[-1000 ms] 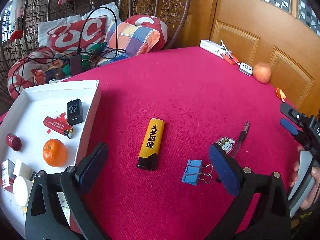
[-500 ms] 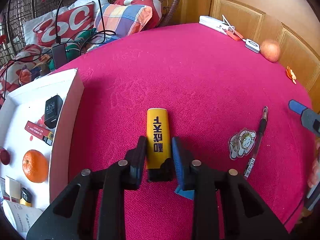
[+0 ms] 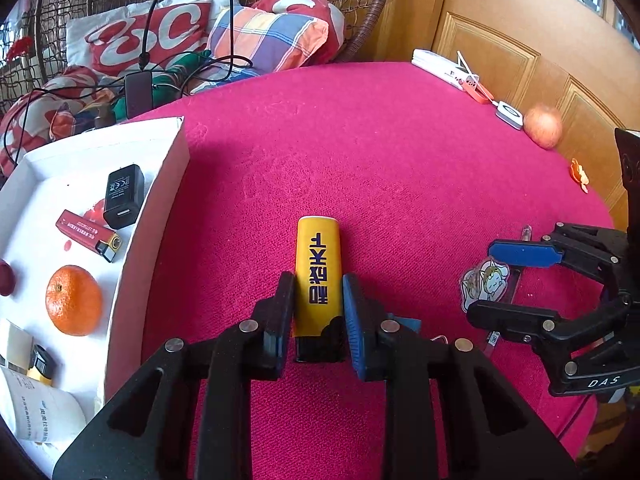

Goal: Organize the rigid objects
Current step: 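Carry the yellow lighter into the tray with the left tool while the right tool places the cartoon sticker there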

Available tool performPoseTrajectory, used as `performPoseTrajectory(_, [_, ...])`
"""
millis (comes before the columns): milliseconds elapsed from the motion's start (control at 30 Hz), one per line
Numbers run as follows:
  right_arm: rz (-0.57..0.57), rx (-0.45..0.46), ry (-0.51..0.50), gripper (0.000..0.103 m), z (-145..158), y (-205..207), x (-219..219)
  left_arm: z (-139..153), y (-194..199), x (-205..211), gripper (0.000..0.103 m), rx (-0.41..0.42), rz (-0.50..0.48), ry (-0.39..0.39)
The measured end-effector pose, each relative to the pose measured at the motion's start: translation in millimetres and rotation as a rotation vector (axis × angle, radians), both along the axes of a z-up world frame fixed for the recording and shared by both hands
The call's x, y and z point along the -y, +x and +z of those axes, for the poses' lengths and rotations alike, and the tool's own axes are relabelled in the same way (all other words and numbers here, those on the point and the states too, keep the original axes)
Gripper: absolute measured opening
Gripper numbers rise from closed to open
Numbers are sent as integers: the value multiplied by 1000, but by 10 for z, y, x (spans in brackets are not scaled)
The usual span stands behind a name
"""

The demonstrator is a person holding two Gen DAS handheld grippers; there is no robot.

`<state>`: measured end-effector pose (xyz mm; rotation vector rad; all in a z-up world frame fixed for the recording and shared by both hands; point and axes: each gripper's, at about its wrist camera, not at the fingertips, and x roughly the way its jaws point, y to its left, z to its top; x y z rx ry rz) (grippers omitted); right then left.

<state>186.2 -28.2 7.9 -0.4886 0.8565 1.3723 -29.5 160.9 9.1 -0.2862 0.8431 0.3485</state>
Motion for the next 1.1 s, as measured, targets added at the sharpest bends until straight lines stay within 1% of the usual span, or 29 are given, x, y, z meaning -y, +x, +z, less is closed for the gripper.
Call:
performPoseTrajectory(33, [5, 11, -6, 58, -2, -12, -10, -8, -4, 6, 24, 1, 1, 0])
performPoseTrajectory(67, [11, 20, -8, 52, 1, -20, -18, -6, -4, 11, 24, 2, 2, 3])
performPoseTrajectory(167, [29, 56, -2, 43, 17, -54, -16, 14, -20, 35, 24, 16, 6, 6])
performPoseTrajectory(233, [29, 59, 11, 43, 35, -57, -3, 67, -61, 51, 24, 38, 14, 13])
performPoseTrajectory(300, [3, 66, 43, 43, 86, -36, 43, 153, -114, 61, 24, 66, 21, 15])
performPoseTrajectory(467, [-62, 28, 145, 43, 276, 48, 218, 439, -280, 128, 24, 145, 36, 41])
performPoseTrajectory(600, [-92, 14, 213, 43, 425, 46, 317, 629, -417, 192, 24, 199, 42, 68])
performPoseTrajectory(667, [-91, 18, 227, 43, 497, 27, 328, 693, -485, 212, 24, 215, 50, 89])
performPoseTrajectory(967, [-95, 51, 338, 43, 858, -101, 404, 918, -769, 188, 24, 296, 85, 95])
performPoseTrajectory(1100, [-84, 56, 369, 43, 991, -170, 374, 974, -889, 146, 24, 305, 118, 110])
